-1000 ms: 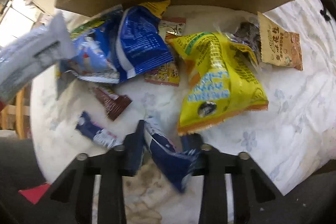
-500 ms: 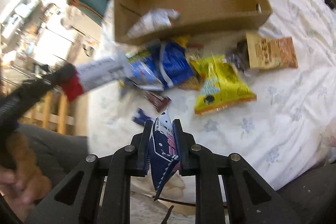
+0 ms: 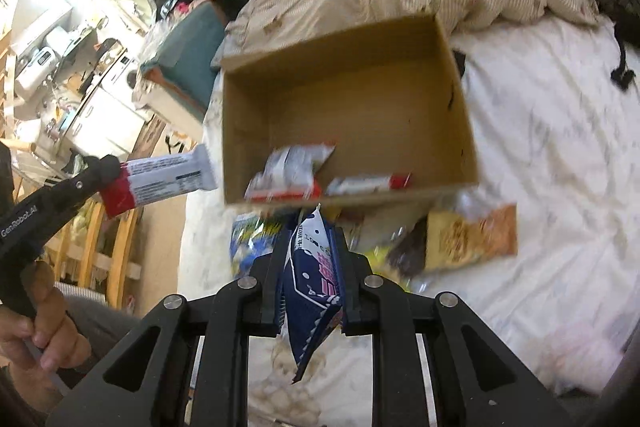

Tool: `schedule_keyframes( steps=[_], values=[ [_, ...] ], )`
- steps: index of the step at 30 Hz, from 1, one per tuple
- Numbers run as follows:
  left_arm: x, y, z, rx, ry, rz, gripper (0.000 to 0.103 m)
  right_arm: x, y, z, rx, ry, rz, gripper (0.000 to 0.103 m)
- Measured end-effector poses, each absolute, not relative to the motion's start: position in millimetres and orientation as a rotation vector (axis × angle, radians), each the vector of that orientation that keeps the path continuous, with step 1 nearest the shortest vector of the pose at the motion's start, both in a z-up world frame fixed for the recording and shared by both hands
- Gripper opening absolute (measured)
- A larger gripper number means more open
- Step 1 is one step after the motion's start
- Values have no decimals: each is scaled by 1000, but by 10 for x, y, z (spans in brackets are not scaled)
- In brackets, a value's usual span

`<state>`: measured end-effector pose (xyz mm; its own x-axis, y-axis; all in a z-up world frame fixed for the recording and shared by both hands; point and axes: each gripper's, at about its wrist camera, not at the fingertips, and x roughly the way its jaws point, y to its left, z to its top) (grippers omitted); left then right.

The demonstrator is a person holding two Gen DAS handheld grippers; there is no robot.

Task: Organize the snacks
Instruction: 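Carry both bars over the box and open both tools to drop them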

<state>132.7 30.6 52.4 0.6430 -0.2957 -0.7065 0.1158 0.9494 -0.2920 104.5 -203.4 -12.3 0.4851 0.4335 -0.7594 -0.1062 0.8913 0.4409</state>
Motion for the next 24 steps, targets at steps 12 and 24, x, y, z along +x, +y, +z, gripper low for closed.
schedule_keyframes(
  steps=[12,24],
  values=[
    [2024,-105,422,-120,809,-243,6,1859,-2192,-239,369,1006,274,20],
    [2311,-215,-146,-43,883,-197,6,2217,-2213,-786,352,1109,247,20]
  ],
)
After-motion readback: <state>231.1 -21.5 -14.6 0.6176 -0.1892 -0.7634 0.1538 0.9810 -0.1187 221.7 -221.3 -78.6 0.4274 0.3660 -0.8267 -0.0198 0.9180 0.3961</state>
